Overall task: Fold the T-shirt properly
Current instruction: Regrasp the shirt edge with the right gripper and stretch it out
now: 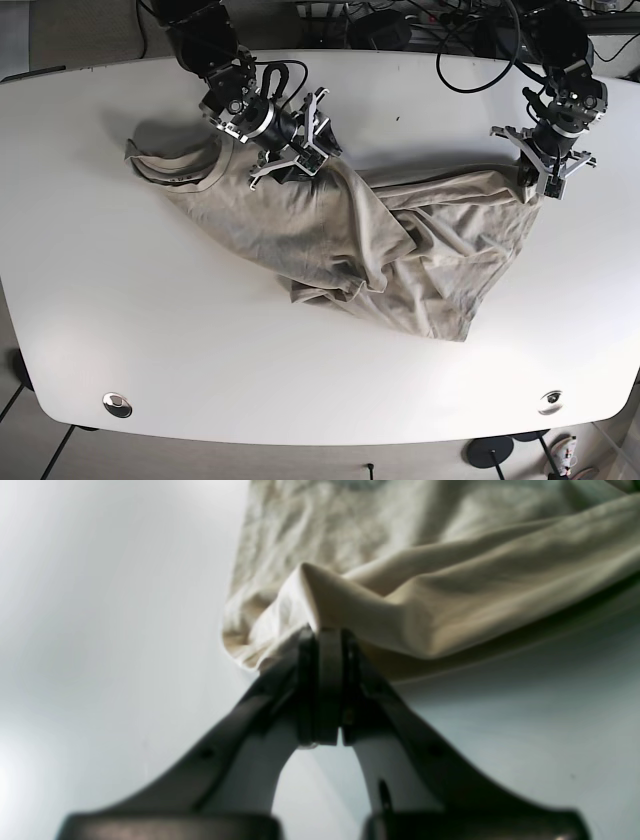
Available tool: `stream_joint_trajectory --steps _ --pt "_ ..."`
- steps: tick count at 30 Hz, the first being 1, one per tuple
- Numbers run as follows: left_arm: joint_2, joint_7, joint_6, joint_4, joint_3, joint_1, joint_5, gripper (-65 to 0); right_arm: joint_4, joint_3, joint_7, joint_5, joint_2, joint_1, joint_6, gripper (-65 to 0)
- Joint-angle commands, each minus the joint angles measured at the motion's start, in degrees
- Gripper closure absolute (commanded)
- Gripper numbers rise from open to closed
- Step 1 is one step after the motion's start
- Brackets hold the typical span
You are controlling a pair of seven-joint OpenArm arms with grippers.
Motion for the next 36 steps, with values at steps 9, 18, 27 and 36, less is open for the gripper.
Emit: stream_joint_trajectory --steps 9,18,27,36 --pt "-0.75 -1.09 0.24 -1.44 -0.35 -0.71 -0.56 0.0 7.86 0.41 -0.2 -0.71 0.42 -2.32 -4.5 -2.2" --pt "-0.66 -1.0 -0.2 1.64 -3.07 -0.45 -0.91 0.0 25.88 7.44 -11.19 0.96 -1.69 -1.88 -3.97 -2.2" --pt "-0.66 -0.91 -0.2 5.07 -6.59 0.08 -0.65 0.0 8.48 24.76 -11.27 13.88 3.06 18.42 -3.8 -2.5" --pt "-0.57 -0.91 -0.2 5.07 -6.76 0.43 -0.65 0.0 -16.93 33.11 -9.87 19.95 13.25 38.91 -1.77 -2.5"
